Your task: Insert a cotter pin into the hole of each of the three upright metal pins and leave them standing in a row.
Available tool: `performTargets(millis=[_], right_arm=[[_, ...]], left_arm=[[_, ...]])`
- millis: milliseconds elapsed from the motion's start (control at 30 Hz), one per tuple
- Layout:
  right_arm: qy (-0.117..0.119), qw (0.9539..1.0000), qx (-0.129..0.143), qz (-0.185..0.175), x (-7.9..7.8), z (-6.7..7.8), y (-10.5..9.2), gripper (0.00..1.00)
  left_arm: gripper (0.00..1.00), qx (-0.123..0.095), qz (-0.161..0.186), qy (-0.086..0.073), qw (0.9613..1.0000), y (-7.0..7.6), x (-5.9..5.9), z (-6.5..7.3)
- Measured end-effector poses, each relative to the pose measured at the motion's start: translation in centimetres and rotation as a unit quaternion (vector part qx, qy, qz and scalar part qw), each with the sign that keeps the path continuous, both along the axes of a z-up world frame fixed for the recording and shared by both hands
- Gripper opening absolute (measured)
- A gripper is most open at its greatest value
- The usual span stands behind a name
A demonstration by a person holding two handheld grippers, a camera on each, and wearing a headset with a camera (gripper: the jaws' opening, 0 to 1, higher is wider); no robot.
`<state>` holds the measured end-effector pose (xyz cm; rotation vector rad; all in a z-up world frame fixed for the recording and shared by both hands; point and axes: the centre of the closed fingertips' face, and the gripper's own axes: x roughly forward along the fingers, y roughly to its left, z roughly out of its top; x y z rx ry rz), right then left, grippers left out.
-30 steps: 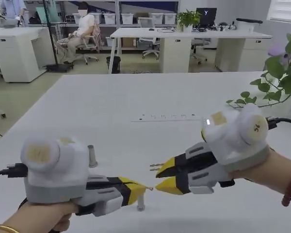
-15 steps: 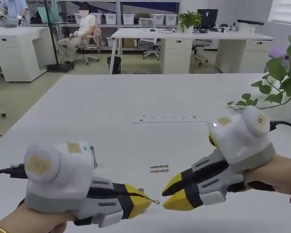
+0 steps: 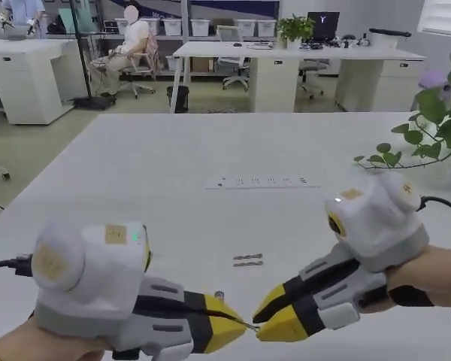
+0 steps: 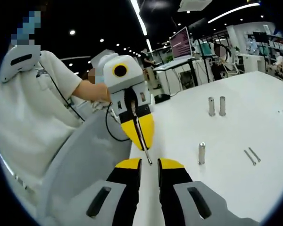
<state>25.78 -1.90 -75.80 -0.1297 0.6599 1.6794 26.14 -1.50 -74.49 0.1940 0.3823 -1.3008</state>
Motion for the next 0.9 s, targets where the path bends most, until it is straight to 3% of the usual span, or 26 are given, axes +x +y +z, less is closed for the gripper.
performTargets(millis=[200, 533, 900], right_arm=[[0.007, 0.9999, 0.012, 0.004, -0.4, 0.3, 0.2, 0.13], [-0.003, 0.9996, 0.022, 0.016, -0.7, 0.6, 0.4, 0.06], [-0.071, 0.9967, -0.007, 0.037, -0.4, 0.1, 0.6, 0.02]], left_arm=[[0.0, -0.02, -0.011, -0.001, 0.9997, -0.4, -0.4, 0.7], [0.0, -0.02, -0.008, 0.0, 0.9998, -0.3, -0.5, 0.7], [0.0, -0.006, 0.025, -0.013, 0.9996, 0.2, 0.4, -0.3]])
